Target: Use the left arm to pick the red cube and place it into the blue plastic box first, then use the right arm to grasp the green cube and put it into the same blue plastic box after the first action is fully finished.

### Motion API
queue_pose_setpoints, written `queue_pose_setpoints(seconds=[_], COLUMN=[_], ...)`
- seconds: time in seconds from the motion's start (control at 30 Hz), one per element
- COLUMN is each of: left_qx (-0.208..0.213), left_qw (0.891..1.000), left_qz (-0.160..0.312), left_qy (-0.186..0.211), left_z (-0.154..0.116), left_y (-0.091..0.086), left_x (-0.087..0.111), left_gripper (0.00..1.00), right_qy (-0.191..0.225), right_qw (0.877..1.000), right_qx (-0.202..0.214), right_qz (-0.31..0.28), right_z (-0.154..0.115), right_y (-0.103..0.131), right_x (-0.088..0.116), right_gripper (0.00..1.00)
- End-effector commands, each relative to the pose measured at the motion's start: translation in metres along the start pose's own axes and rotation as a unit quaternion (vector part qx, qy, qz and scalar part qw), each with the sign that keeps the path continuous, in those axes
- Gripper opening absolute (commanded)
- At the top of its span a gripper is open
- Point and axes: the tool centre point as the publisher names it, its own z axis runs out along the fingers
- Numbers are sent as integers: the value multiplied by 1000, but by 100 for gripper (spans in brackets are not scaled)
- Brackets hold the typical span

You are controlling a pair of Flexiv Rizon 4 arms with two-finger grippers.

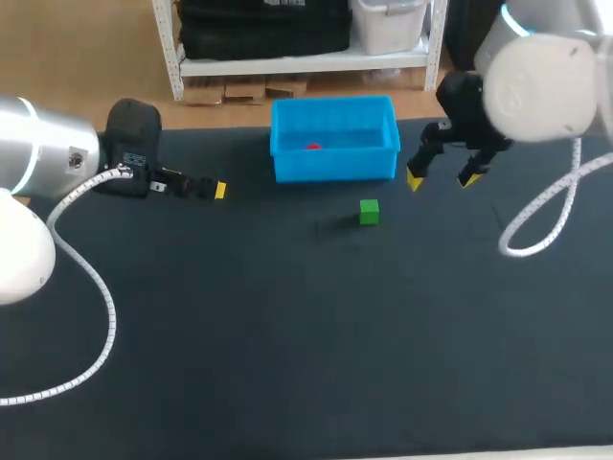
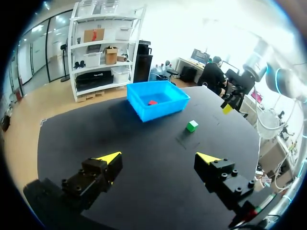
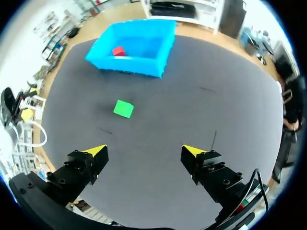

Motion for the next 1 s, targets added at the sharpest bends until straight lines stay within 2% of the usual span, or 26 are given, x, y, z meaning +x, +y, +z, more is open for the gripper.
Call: queue_pose_setpoints(seconds=[0.03, 0.2, 0.5, 0.77, 1.0], left_qx=[3, 3, 3, 3, 3], left_qw=[1000, 1000, 1000, 1000, 1000], left_qz=[1, 1, 1, 1, 1], left_qy=[-3, -3, -3, -3, -3], left_z=[1, 1, 1, 1, 1], left_y=[2, 2, 2, 2, 2], left_x=[1, 1, 1, 1, 1], left_gripper=[100, 100, 100, 100, 100], right_qy=[19, 8, -9, 1, 23], right_qw=[999, 998, 995, 995, 994], right_qx=[30, 59, 56, 50, 60], right_qz=[20, 38, 76, 82, 91], right_z=[18, 33, 49, 72, 93], right_y=[24, 39, 41, 34, 33], right_x=[-21, -30, -31, -51, -63], right_gripper=[100, 100, 100, 100, 100])
